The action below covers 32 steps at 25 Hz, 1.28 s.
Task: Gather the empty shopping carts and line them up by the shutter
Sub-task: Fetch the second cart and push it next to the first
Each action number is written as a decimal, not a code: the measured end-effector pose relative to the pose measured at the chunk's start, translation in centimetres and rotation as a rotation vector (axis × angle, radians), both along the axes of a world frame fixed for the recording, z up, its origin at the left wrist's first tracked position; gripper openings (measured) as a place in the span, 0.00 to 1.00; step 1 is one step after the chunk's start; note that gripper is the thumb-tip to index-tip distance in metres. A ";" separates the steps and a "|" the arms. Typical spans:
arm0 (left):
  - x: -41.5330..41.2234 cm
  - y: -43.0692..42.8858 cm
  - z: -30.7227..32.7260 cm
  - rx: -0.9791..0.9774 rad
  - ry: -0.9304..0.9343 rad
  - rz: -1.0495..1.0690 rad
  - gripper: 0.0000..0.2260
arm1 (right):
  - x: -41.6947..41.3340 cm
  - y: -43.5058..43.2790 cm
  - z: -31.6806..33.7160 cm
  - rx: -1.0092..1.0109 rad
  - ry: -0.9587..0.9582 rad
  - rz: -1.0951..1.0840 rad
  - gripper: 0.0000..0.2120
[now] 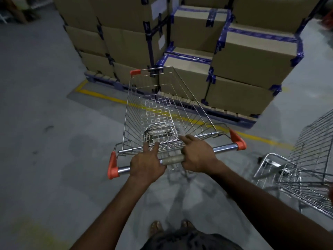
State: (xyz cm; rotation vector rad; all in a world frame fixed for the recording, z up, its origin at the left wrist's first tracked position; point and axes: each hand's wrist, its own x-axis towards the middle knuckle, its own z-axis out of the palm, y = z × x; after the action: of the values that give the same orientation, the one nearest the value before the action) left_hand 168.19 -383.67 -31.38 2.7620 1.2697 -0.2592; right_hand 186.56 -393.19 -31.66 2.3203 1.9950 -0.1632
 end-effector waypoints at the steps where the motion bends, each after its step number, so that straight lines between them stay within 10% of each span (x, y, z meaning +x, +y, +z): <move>1: -0.3 -0.3 0.1 0.006 0.001 0.017 0.40 | -0.2 0.2 0.1 0.006 0.003 0.019 0.16; 20: -16.4 3.8 -1.2 0.135 -0.101 0.383 0.40 | -13.6 12.5 -0.1 -0.058 -0.045 0.436 0.27; 24: -22.1 7.0 -1.2 0.219 -0.111 0.398 0.39 | -19.2 15.8 -0.4 0.190 -0.105 0.487 0.30; 32: -28.7 10.9 -1.7 0.420 -0.211 0.517 0.34 | -28.9 19.3 -2.4 0.411 0.140 0.178 0.30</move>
State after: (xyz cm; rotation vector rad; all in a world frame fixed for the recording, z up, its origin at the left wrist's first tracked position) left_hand 139.51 -372.75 -33.03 2.5237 2.0935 0.3664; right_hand 157.69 -373.85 -34.02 2.3899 2.4951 0.1108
